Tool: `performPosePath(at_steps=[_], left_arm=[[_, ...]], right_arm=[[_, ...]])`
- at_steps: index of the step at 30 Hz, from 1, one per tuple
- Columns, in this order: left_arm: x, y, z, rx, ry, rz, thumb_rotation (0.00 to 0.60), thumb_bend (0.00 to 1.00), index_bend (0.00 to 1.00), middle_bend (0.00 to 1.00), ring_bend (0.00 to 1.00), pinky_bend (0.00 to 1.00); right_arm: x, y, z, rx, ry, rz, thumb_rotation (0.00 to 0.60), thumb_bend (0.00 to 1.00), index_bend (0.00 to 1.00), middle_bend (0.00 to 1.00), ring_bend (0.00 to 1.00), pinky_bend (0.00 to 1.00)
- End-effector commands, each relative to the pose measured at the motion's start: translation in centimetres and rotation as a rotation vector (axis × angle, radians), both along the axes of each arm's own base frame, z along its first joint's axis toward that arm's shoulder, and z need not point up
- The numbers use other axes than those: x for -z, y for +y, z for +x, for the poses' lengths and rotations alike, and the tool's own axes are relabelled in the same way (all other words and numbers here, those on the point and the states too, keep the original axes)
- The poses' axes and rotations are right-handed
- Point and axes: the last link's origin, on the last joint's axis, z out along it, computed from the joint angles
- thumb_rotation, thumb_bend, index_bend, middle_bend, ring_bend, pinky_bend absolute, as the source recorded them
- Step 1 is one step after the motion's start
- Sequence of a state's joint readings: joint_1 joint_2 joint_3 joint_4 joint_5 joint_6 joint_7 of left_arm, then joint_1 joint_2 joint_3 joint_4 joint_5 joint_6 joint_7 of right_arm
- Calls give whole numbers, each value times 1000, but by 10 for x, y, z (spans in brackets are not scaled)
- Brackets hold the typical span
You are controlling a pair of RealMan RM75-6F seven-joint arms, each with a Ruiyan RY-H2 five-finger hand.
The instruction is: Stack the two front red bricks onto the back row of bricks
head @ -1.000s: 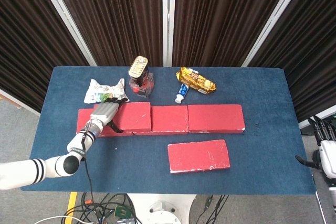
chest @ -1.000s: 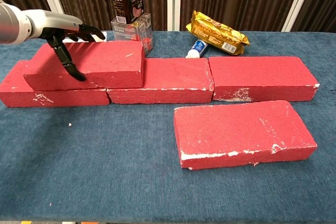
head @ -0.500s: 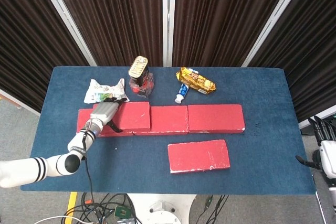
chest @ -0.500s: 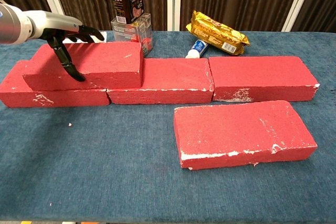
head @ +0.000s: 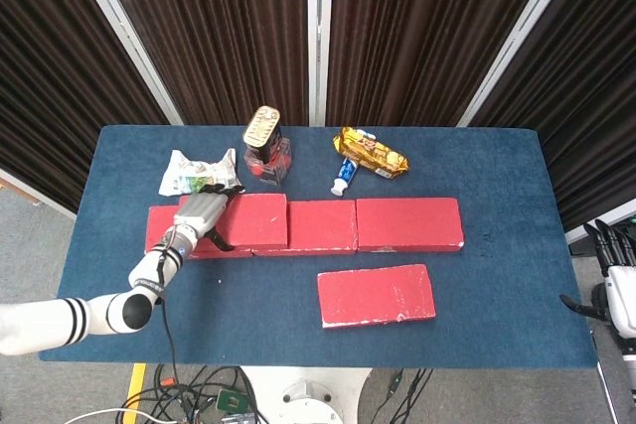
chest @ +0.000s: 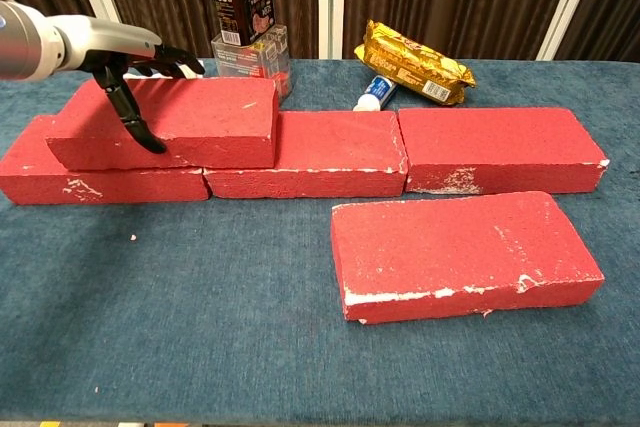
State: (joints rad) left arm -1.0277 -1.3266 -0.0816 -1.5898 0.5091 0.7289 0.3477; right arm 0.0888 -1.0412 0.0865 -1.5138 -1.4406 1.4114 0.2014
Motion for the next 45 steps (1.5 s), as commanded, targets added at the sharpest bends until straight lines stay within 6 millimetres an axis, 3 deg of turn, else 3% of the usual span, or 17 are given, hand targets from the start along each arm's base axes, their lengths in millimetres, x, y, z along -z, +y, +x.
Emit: performPosePath(at_steps=[1, 45], left_arm=[[1, 0, 0, 0, 1, -2, 600, 21, 0, 207, 0, 0], [4, 0, -1, -27, -7, -20, 600, 20, 0, 57, 0, 0]], right_arm=[[0, 0, 0, 1, 1, 0, 600, 0, 0, 0, 0, 0], [3, -1, -4, 26, 6, 18, 600, 0, 0, 0, 0, 0]])
